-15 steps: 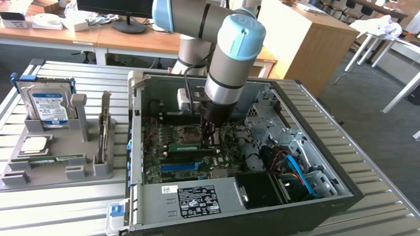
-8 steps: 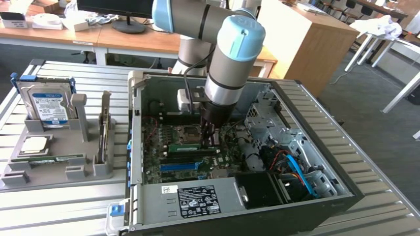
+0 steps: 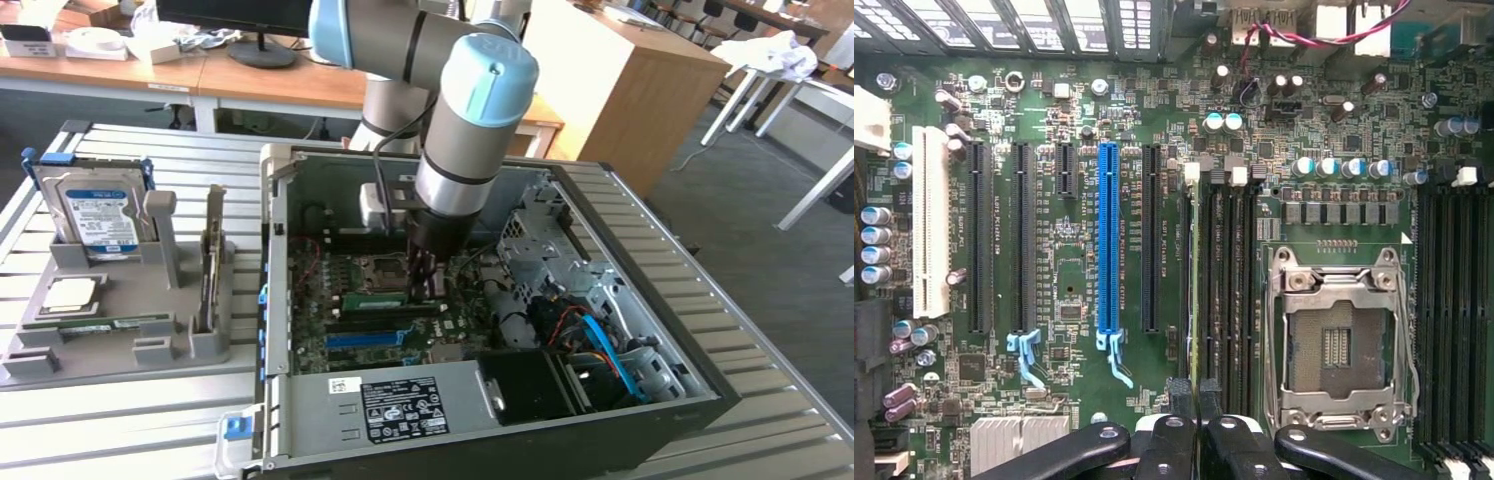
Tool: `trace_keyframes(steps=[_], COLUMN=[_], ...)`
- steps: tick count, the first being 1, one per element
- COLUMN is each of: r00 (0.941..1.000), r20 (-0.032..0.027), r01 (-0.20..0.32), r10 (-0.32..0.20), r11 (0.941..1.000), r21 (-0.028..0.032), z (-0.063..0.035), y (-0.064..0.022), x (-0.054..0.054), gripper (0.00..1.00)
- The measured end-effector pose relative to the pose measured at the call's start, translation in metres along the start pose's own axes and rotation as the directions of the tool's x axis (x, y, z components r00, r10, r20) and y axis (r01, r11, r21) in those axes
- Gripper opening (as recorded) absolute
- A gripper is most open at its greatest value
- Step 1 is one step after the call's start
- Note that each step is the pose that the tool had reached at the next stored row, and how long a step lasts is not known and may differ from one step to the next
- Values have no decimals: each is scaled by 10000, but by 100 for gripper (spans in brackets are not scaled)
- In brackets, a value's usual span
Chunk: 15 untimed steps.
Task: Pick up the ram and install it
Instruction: 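Insert the ram into the slot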
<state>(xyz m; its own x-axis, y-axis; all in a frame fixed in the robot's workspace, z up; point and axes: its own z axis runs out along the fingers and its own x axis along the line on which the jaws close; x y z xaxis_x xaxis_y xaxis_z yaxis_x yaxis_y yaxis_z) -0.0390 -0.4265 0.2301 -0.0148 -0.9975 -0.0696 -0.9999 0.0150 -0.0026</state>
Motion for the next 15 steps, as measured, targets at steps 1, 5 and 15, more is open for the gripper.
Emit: trace_keyframes(steps=[1,5,15], r00=[10000,10000,10000], r20=[-3,0,2], r01=[-1,-1,0], r10=[1,1,0], r11=[10000,10000,10000], r21=[-1,0,0], z=[1,3,21], y=[1,3,5], x=[1,0,-1], gripper=[12,12,12])
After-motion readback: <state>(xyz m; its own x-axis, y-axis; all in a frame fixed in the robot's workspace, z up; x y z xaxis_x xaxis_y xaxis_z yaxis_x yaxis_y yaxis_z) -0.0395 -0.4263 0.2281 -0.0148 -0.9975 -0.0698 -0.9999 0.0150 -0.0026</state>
